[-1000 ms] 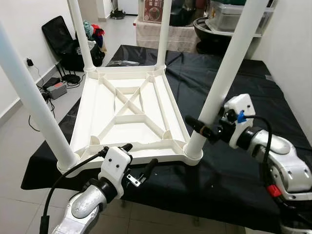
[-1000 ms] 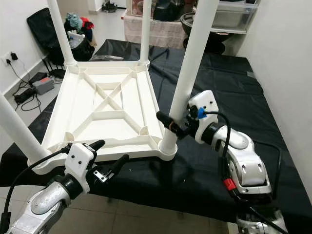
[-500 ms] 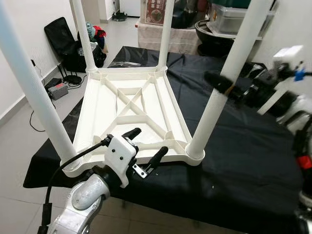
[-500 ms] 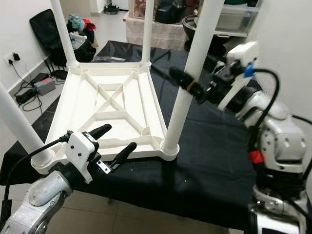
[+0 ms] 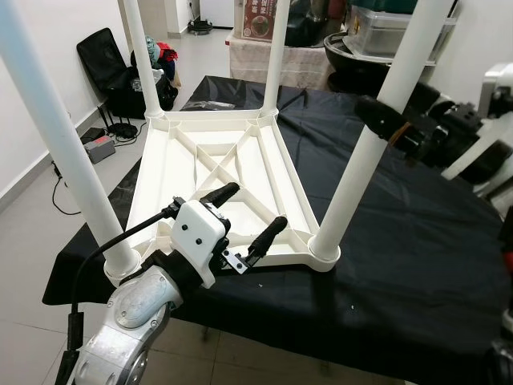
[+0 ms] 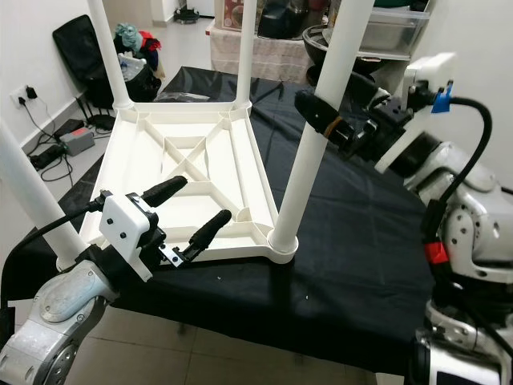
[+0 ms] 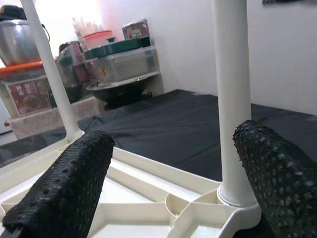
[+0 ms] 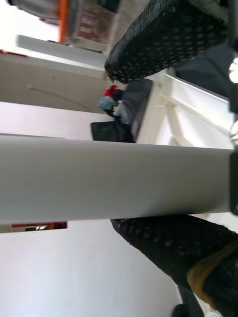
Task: Building children table
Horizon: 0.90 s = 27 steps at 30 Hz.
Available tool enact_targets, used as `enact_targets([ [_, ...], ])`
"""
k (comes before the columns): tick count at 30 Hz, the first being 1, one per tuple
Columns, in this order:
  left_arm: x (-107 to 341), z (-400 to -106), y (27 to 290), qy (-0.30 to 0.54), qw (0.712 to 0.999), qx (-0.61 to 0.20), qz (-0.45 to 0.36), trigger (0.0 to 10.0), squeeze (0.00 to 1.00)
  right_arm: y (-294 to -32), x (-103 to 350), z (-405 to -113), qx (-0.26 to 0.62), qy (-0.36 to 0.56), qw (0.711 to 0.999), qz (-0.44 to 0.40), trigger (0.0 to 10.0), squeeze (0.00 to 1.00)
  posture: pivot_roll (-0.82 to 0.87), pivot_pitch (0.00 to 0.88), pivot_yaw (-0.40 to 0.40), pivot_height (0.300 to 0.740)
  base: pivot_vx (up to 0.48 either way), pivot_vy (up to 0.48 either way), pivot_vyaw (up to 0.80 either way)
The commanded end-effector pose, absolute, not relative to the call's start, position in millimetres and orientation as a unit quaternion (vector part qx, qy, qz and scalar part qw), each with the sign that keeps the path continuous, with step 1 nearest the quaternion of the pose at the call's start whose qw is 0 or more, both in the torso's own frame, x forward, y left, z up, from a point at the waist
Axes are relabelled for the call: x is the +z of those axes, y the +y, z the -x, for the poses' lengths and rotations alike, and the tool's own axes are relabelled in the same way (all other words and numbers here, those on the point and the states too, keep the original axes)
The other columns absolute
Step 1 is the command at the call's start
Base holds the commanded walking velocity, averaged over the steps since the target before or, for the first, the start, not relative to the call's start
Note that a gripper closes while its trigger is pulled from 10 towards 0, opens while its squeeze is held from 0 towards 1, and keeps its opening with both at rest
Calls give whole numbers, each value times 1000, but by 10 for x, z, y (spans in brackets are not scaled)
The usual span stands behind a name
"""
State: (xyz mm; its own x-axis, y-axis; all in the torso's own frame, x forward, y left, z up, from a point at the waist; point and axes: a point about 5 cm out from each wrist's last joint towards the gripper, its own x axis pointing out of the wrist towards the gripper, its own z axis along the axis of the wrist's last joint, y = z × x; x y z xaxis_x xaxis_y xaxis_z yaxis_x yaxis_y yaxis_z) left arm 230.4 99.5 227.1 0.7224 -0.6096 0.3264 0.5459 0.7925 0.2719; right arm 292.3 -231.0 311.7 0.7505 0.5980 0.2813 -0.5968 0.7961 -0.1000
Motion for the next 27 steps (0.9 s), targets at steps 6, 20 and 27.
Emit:
enact_targets([
  [6,2413,-2275,1005,-228,920,-311,-72,10000,0,-2373,2985,-2969,280,-139,950,-17,10000,0,-94,49,-69,740,0,0,0],
  [20,2500,-2154,1057,-237,919,-315,-25,10000,0,-2347,2896,-3008,274,-135,952,-36,7373,0,-87,32,-70,740,0,0,0],
  [27,2469,-2129,1089,-229,923,-310,-21,10000,0,-2372,2943,-3028,271,-152,948,-62,0,0,-76,26,-73,740,0,0,0],
])
